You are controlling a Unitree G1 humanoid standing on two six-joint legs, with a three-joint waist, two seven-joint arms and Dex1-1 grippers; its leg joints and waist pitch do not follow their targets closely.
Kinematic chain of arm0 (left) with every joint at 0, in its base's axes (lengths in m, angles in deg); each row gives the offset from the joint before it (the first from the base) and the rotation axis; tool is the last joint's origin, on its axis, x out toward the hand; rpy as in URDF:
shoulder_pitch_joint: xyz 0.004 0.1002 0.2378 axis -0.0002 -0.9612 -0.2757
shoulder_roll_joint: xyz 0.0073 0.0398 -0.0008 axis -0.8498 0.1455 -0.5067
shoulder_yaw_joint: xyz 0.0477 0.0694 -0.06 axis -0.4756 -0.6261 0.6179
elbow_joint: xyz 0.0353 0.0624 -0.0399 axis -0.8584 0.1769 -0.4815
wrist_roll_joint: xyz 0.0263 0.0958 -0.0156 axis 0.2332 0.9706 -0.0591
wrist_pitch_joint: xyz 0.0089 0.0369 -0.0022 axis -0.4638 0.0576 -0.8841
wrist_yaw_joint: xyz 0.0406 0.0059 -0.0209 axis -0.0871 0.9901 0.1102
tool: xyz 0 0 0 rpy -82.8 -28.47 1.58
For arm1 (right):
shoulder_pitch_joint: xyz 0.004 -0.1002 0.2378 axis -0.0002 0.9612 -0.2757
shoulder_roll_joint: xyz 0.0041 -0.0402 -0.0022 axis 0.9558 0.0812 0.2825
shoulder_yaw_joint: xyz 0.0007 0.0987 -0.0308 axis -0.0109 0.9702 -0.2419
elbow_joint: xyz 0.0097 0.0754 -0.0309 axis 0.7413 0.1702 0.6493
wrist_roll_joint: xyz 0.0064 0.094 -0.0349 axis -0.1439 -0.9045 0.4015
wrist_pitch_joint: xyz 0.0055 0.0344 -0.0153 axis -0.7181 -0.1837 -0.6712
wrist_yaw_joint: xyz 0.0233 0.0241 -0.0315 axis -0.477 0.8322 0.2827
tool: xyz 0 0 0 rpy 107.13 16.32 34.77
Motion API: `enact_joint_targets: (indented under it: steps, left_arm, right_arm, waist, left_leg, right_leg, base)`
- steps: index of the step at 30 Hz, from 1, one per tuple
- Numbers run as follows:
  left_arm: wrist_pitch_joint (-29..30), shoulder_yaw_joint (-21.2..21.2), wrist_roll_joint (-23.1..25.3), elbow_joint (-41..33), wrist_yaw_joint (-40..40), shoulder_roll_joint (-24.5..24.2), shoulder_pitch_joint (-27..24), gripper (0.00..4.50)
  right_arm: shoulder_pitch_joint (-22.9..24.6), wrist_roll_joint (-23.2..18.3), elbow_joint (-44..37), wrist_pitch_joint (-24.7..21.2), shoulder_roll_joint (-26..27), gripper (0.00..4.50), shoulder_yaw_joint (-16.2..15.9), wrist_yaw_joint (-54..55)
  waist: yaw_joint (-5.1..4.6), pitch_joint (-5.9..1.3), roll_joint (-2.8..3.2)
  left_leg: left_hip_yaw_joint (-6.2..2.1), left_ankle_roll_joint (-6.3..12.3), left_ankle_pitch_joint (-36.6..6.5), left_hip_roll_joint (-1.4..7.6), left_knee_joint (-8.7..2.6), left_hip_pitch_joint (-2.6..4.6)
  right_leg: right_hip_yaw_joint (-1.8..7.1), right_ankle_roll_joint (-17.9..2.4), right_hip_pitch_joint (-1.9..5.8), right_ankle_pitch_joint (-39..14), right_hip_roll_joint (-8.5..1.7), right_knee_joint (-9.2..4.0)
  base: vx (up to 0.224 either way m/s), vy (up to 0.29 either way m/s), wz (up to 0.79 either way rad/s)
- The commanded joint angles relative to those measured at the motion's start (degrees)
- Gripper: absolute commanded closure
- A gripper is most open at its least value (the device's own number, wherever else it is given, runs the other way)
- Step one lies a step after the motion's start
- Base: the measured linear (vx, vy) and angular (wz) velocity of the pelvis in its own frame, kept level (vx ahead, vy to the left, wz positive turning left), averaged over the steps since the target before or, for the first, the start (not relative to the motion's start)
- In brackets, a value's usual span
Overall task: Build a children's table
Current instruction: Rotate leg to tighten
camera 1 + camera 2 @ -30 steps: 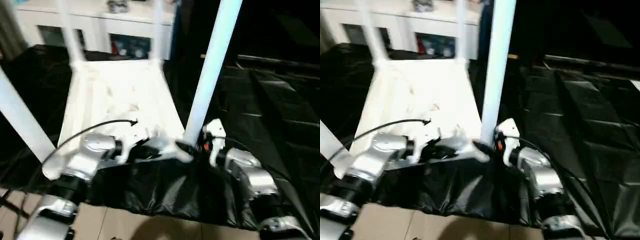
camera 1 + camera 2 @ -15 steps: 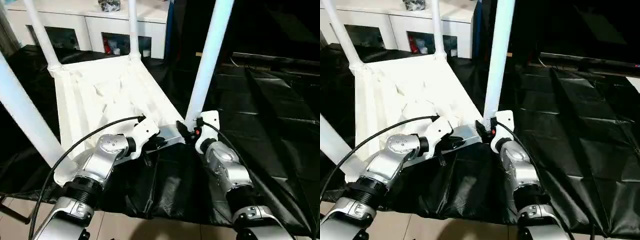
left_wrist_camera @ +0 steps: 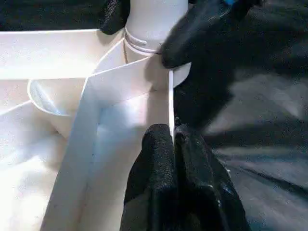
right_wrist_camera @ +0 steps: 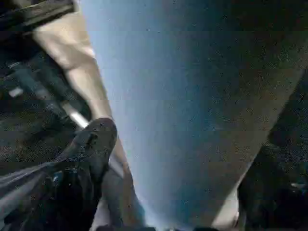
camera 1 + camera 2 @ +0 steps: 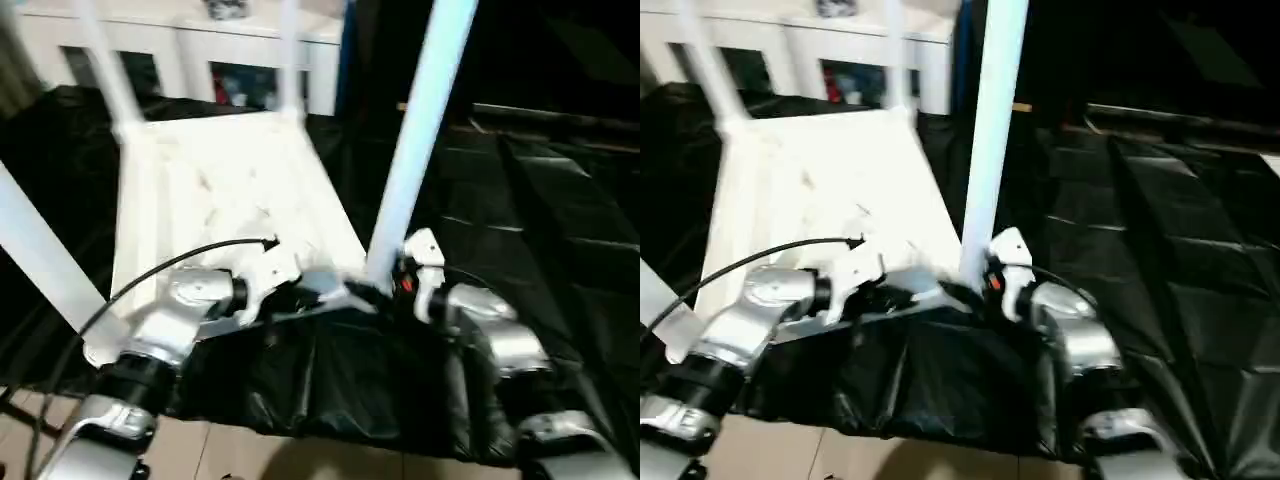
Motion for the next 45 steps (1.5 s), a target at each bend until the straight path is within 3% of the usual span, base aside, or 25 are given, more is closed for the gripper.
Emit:
enact_joint_targets:
  steps: [1,5,9,17,25,30,33,35,39,44,45]
  left_arm:
    - [-1.5,-1.7,-1.8,-0.8,-1.6,1.3,0.5,4.50]
    - [-1.7,-1.3,-2.9,-0.6,-4.3,-0.2,0.9,4.50]
    - [-2.0,-1.0,-3.4,0.1,-7.1,-1.7,1.2,4.50]
    - [-2.6,-0.8,-3.7,1.2,-8.7,-2.9,1.8,4.50]
    - [-3.1,-0.4,-3.4,2.0,-7.7,-2.3,1.9,4.50]
    - [-3.5,-0.1,-2.6,2.7,-2.8,-0.6,2.1,4.50]
    - [-3.4,-0.3,-1.7,2.8,0.6,1.2,2.0,4.50]
    - [-3.1,-0.4,-1.2,2.7,2.6,2.4,2.0,4.50]
    - [-0.6,-0.9,0.9,2.9,10.2,7.2,2.6,4.50]
    - [0.9,-1.1,2.6,3.0,15.6,10.5,3.1,4.50]
    - [2.0,-1.5,4.3,2.7,19.4,12.9,3.1,4.50]
  right_arm:
    - [1.5,-1.6,-3.2,-2.3,1.1,0.79,-6.2,-8.4]
    - [2.6,-2.7,-6.4,-4.6,-1.1,0.79,-8.4,-13.6]
    - [3.5,-3.1,-8.6,-7.1,-2.4,1.02,-10.4,-17.7]
    - [4.5,-3.8,-11.4,-10.4,-3.3,1.54,-11.5,-19.6]
    - [5.7,-3.8,-12.7,-11.2,-2.9,1.88,-11.1,-18.6]
    - [6.0,-3.1,-10.1,-8.0,1.5,1.89,-7.8,-9.2]
    - [5.1,-2.3,-6.7,-6.2,5.3,1.97,-4.5,0.1]
    - [4.6,-1.8,-4.8,-5.2,7.1,2.00,-3.1,4.7]
    - [2.7,0.8,0.8,-2.8,12.4,2.02,-0.5,17.9]
    - [0.5,1.9,5.1,-1.5,16.5,2.02,1.0,26.4]
    - [-1.7,3.3,8.6,-0.1,19.1,2.02,1.6,31.9]
  waist:
    - [0.33,-2.85,0.17]
    - [0.97,-2.87,0.09]
    - [1.44,-2.77,0.05]
    - [1.70,-3.01,0.06]
    - [1.91,-2.95,0.08]
    - [1.83,-2.67,0.03]
    - [1.08,-2.34,0.10]
    - [0.86,-2.33,0.06]
    - [-0.36,-2.47,0.01]
    - [-0.56,-2.50,0.25]
    - [-0.77,-2.65,0.25]
  left_leg:
    - [0.04,3.83,-8.8,1.89,-2.90,-0.22]
    - [0.02,4.00,-8.3,1.91,-2.88,-0.20]
    - [-0.02,3.15,-9.5,1.88,-3.02,-0.13]
    - [0.00,2.79,-7.8,1.79,-2.85,-0.21]
    - [-0.04,2.39,-8.6,1.78,-2.90,-0.18]
    - [-0.14,1.64,-10.3,1.73,-3.18,-0.18]
    - [-0.54,-0.07,-14.6,1.68,-3.54,0.20]
    - [-0.64,-0.30,-15.0,1.74,-3.68,0.13]
    - [-0.80,-0.70,-14.8,1.64,-3.68,-0.21]
    - [-0.62,-0.33,-14.3,1.55,-3.53,0.02]
    - [-0.58,-0.39,-13.0,1.64,-3.54,-0.15]
  right_leg:
    - [3.08,-12.5,2.68,-5.3,-4.54,-3.87]
    - [2.97,-12.3,2.74,-5.0,-4.52,-3.71]
    - [2.99,-11.2,2.61,-8.9,-4.63,-4.11]
    - [2.97,-11.6,2.67,-5.6,-4.59,-3.67]
    - [2.98,-10.6,2.68,-7.7,-4.62,-3.90]
    - [2.94,-9.6,2.51,-11.9,-4.75,-4.42]
    - [2.98,-7.6,1.97,-21.5,-5.04,-5.35]
    - [3.03,-7.0,2.00,-22.8,-5.11,-5.46]
    - [3.02,-7.0,2.11,-21.7,-5.10,-5.36]
    - [3.20,-7.6,1.85,-19.9,-4.94,-5.34]
    - [3.26,-8.4,1.95,-16.6,-4.86,-4.94]
  base:
    - [0.000,0.000,0.00]
    - [0.000,0.000,0.00]
    - [0.000,0.000,0.00]
    - [0.000,0.000,0.00]
    - [0.000,0.000,0.00]
    - [0.000,0.000,0.00]
    - [0.000,0.000,0.00]
    - [0.000,0.000,0.00]
    - [0.000,0.000,0.00]
    - [0.000,0.000,0.00]
    - [0.000,0.000,0.00]
